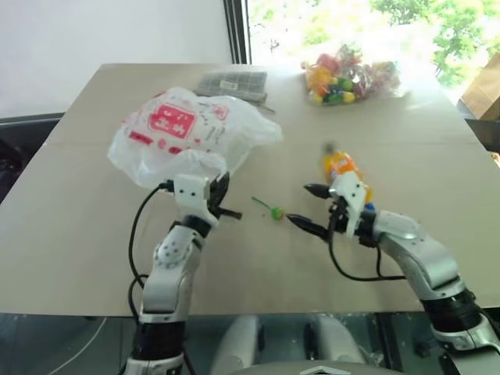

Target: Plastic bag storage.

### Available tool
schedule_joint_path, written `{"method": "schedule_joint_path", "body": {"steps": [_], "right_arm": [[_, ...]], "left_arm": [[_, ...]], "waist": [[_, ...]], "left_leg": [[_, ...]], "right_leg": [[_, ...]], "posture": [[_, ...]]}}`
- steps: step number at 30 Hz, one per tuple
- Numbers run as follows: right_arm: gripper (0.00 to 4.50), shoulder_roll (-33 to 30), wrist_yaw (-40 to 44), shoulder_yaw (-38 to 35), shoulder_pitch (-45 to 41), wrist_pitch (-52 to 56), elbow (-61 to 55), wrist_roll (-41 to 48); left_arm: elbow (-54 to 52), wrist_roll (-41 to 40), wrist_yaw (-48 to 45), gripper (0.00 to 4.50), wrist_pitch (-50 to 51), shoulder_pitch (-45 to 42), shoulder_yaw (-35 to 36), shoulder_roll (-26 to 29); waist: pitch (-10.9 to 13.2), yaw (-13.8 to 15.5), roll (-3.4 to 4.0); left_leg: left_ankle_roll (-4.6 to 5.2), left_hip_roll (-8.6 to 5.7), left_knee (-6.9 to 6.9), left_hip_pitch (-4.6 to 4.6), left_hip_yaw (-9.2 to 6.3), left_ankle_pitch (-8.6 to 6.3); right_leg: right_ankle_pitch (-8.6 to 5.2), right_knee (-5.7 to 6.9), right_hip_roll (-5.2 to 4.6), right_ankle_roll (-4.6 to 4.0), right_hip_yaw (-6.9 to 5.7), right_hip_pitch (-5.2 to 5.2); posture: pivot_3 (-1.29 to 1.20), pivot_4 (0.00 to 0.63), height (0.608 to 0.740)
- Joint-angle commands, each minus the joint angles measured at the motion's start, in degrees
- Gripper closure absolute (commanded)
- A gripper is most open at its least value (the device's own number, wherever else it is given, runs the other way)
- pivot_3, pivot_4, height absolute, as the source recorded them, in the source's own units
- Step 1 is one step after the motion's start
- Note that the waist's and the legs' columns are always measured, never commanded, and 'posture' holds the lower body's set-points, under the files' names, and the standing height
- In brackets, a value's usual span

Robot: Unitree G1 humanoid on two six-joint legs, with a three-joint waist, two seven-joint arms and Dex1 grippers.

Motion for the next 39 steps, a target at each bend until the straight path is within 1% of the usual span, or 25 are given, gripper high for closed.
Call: {"method": "schedule_joint_path", "body": {"steps": [1,4,8,11,14,16,17,18,20,21,23,28,33,37,39], "right_arm": [[0.00,1.37,0.76,2.93,-2.87,0.45,2.78,-2.85],[0.00,3.75,0.13,4.48,-5.04,1.92,6.39,-4.40],[0.00,6.39,-1.56,5.13,-7.02,0.35,10.16,-7.51],[0.82,6.77,-2.19,4.46,-6.39,-1.63,11.34,-9.26],[2.20,6.96,-2.24,3.66,-5.74,-1.69,11.12,-9.51],[3.22,6.88,-1.74,3.59,-5.44,-1.46,10.53,-9.41],[3.62,6.94,-1.44,3.37,-5.43,-0.99,10.02,-8.97],[3.77,6.92,-0.31,3.05,-5.94,-0.50,9.19,-7.90],[3.77,6.63,2.86,2.39,-7.51,-0.26,7.49,-5.43],[3.77,6.46,4.30,2.15,-8.30,-1.89,7.09,-5.01],[3.77,6.30,4.50,1.47,-9.55,-2.15,7.01,-4.97],[3.77,6.85,6.81,0.68,-11.03,-1.01,5.87,-2.34],[3.77,7.18,7.81,5.20,-13.51,-3.66,10.21,-7.23],[3.77,11.14,6.32,6.33,-16.82,-4.45,15.47,-8.90],[3.77,15.14,4.60,7.31,-19.64,-6.04,20.07,-10.63]], "left_arm": [[-5.07,-3.22,-2.34,4.47,-0.58,3.08,2.23,1.46],[-6.26,-5.69,-2.70,4.47,-1.15,5.78,4.41,1.63],[-8.96,-8.29,-3.11,4.47,-1.35,9.20,6.23,1.77],[-12.67,-9.98,-3.01,4.50,-1.72,13.05,6.09,0.94],[-13.77,-10.06,-2.78,4.50,-2.10,13.67,4.81,0.33],[-14.07,-9.66,-2.87,4.50,-2.55,13.64,3.89,0.06],[-14.18,-9.14,-3.23,4.50,-3.01,13.67,3.26,0.22],[-14.41,-8.69,-4.06,4.50,-3.69,13.89,2.36,0.48],[-14.85,-7.23,-6.05,4.50,-4.90,14.21,0.24,1.78],[-15.19,-5.56,-7.25,4.50,-5.66,14.39,-1.20,3.16],[-15.91,-3.51,-8.74,4.50,-7.10,14.53,-2.92,4.97],[-15.99,-3.80,-9.55,4.50,-8.06,14.90,-3.08,5.98],[-15.87,-3.73,-9.74,4.50,-9.04,15.22,-3.43,5.73],[-15.78,-3.23,-9.38,4.50,-9.64,15.28,-4.18,5.30],[-16.16,-2.72,-9.46,4.50,-10.26,15.80,-5.24,4.99]], "waist": [[0.00,-0.02,0.01],[0.00,-0.07,0.01],[0.00,0.01,0.01],[0.00,-0.12,0.01],[0.00,0.11,0.01],[0.00,-0.04,0.01],[0.00,-0.07,0.01],[0.00,-0.09,0.01],[0.01,-0.13,0.03],[0.02,-0.17,0.05],[0.03,-0.25,0.07],[0.03,-0.12,0.07],[0.03,-0.21,0.07],[0.04,-0.26,0.08],[0.04,-0.62,0.09]], "left_leg": [[0.00,0.00,0.00,0.00,0.00,0.00],[0.00,0.00,0.01,0.01,-0.01,0.00],[0.00,-0.01,0.01,0.01,-0.05,0.00],[-0.01,-0.03,-0.01,0.00,-0.04,0.00],[-0.01,-0.02,-0.02,0.00,-0.06,0.00],[-0.01,-0.02,-0.01,0.00,-0.07,0.00],[-0.01,-0.02,-0.01,0.01,-0.07,0.00],[-0.01,-0.02,-0.01,0.01,-0.07,0.00],[-0.01,-0.01,-0.02,0.01,-0.07,0.00],[-0.01,-0.01,-0.02,0.01,-0.07,0.00],[-0.01,-0.02,-0.03,0.01,-0.07,0.00],[-0.01,-0.01,-0.04,0.01,-0.08,0.00],[-0.01,-0.01,-0.04,0.01,-0.08,0.00],[-0.01,-0.01,-0.04,0.02,-0.08,0.00],[-0.01,-0.01,-0.04,0.02,-0.07,0.00]], "right_leg": [[0.00,0.00,0.00,0.00,0.00,0.00],[0.00,0.01,0.00,0.00,0.00,0.01],[0.00,0.00,-0.01,0.00,-0.05,0.01],[0.00,-0.04,-0.02,0.00,-0.02,0.01],[0.00,-0.05,-0.03,0.00,-0.07,0.02],[0.00,-0.02,-0.03,0.00,-0.08,0.03],[0.00,0.00,-0.02,0.00,-0.07,0.04],[0.00,0.01,-0.02,0.00,-0.07,0.04],[0.00,0.02,0.00,0.00,-0.07,0.02],[0.00,0.01,0.00,0.00,-0.06,0.02],[0.00,0.00,0.01,0.00,-0.05,0.02],[0.00,-0.02,-0.01,0.00,-0.07,0.02],[0.00,-0.03,-0.01,0.00,-0.06,0.02],[0.00,0.00,0.01,-0.01,-0.07,0.01],[0.00,0.00,0.01,0.00,-0.04,-0.01]], "posture": [[0.00,0.150,0.740],[0.00,0.150,0.740],[0.00,0.150,0.740],[0.00,0.150,0.740],[0.00,0.150,0.740],[0.00,0.150,0.740],[0.00,0.150,0.740],[0.00,0.150,0.740],[0.00,0.150,0.740],[0.00,0.150,0.740],[0.00,0.150,0.740],[0.00,0.150,0.740],[0.00,0.150,0.740],[0.00,0.150,0.740],[0.00,0.150,0.740]]}}
